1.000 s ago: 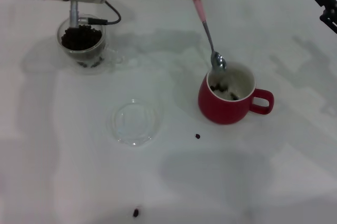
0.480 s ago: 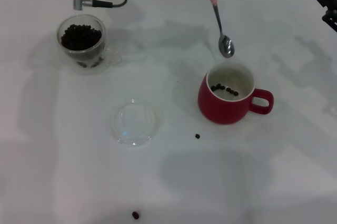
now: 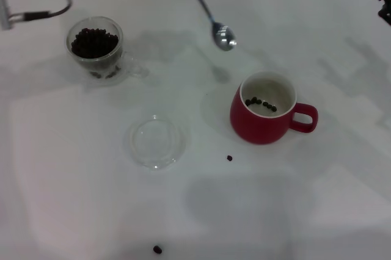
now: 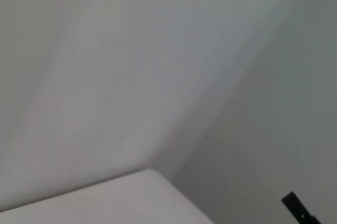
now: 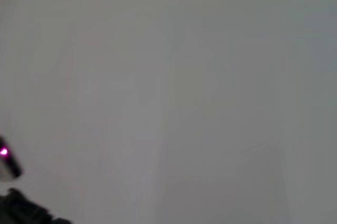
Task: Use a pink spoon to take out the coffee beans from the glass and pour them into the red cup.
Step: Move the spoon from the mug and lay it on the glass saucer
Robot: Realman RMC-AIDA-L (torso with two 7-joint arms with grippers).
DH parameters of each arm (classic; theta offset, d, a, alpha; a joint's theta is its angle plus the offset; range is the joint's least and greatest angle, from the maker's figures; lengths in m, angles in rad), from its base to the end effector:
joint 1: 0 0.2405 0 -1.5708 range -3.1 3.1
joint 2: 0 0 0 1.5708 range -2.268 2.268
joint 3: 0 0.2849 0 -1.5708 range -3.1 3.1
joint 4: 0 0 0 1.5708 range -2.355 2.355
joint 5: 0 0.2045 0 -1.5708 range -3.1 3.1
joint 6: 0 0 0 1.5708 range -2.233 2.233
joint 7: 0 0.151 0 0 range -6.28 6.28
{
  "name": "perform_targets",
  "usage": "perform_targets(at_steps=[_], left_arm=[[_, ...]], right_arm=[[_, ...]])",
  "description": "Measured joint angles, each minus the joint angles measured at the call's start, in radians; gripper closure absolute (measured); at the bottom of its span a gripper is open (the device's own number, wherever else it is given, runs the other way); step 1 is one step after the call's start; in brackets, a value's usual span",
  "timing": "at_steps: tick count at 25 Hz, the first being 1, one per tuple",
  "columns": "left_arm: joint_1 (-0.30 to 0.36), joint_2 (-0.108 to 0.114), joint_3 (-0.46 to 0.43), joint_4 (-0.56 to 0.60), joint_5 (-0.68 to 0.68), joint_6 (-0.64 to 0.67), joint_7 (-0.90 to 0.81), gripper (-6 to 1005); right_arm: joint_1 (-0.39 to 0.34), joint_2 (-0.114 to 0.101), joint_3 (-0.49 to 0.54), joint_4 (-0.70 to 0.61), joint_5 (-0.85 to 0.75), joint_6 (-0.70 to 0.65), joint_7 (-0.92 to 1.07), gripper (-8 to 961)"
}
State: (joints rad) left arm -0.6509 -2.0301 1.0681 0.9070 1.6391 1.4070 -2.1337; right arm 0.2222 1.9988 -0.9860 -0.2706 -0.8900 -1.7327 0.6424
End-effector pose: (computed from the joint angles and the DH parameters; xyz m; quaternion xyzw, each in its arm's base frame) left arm -0.1573 0.4017 0.0066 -0.8839 -0.3473 -0.3095 0.0485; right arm 0.3370 0.2601 0.0423 -0.7575 0.1045 0.4674 0.4437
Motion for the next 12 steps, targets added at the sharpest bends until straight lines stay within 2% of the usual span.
perform_targets(at_steps=[3,4,12], left_arm=[[0.042,0.006,-0.022,-0.002,-0.013,0.017,0.003,872],[0.088,0.012,-0.040,-0.004,-0.016,0.037,0.013,873],[0.182,0.031,-0.043,-0.012,-0.006,0.088,0.036,874]], right_arm=[[0.001,0.000,0.017,0.000,0.000,0.000,0.001,113],[0.002,0.000,0.022,-0.001,0.000,0.000,0.001,113],[0.014,0.000,0.039,-0.001,0.001,0.020,0.003,113]])
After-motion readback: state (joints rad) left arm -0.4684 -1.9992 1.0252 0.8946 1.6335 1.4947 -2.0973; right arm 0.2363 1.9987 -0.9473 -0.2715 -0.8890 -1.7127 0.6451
